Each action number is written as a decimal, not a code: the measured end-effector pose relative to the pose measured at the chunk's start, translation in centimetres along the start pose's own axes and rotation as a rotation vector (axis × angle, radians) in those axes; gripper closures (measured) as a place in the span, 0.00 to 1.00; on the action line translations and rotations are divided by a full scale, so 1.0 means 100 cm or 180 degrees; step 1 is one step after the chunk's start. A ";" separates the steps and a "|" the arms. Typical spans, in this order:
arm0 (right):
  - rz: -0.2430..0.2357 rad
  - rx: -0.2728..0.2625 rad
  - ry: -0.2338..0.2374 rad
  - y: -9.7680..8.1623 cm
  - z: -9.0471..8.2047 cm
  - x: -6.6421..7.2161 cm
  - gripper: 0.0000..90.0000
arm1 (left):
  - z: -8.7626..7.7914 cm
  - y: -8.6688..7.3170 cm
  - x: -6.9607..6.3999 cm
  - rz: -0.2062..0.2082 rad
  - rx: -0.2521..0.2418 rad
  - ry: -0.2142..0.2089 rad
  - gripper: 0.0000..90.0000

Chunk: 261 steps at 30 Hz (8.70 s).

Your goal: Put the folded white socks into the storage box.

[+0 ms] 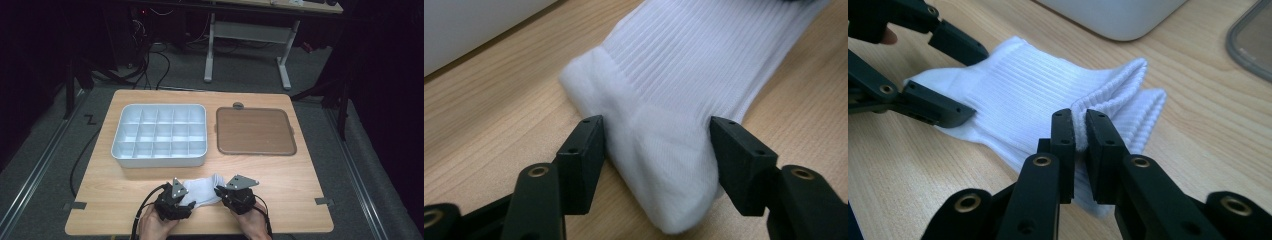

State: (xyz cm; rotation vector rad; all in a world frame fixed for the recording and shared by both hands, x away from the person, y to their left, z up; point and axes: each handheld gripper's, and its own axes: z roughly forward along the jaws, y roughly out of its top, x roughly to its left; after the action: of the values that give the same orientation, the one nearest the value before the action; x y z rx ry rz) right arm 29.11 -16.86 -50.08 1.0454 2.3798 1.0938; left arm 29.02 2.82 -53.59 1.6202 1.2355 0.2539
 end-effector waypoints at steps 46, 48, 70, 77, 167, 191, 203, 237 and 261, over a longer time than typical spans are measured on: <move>0.0084 0.0096 -0.0053 -0.003 -0.001 -0.008 0.92 | 0.029 0.012 -0.013 0.0037 -0.0126 -0.0112 0.47; 0.0130 0.0141 -0.0074 -0.010 0.000 -0.007 0.92 | 0.029 0.012 -0.013 0.0027 -0.0120 -0.0119 0.47; 0.0209 -0.0107 -0.0300 -0.002 -0.016 -0.015 0.81 | 0.012 0.037 -0.002 -0.0256 -0.0340 -0.0298 0.48; 0.0046 -0.0067 -0.0186 0.015 -0.001 -0.009 0.90 | 0.027 0.026 0.001 -0.0204 -0.0133 -0.0209 0.50; -0.0319 0.0299 0.0110 0.020 0.056 0.027 0.99 | -0.002 0.063 0.032 -0.0912 -0.0159 -0.0267 0.93; -0.0370 0.0172 0.0319 0.043 0.054 0.038 0.92 | -0.014 0.068 0.034 -0.1128 -0.0200 -0.0354 0.94; 0.0008 0.0128 -0.0047 0.023 0.023 0.005 0.78 | -0.012 0.067 0.033 -0.1137 -0.0191 -0.0330 0.94; 0.0143 0.0228 0.0122 0.021 0.054 0.005 0.84 | -0.008 0.078 0.017 -0.1127 -0.0186 -0.0506 0.94; 0.0227 0.0060 0.0415 0.031 0.051 0.021 0.79 | -0.005 0.073 0.021 -0.1071 -0.0119 -0.0404 0.94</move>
State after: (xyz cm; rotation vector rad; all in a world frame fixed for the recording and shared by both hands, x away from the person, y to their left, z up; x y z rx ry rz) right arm 32.01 -11.28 -51.06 1.1048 2.4753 1.2009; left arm 33.96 5.28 -48.29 1.3485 1.3713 -0.0365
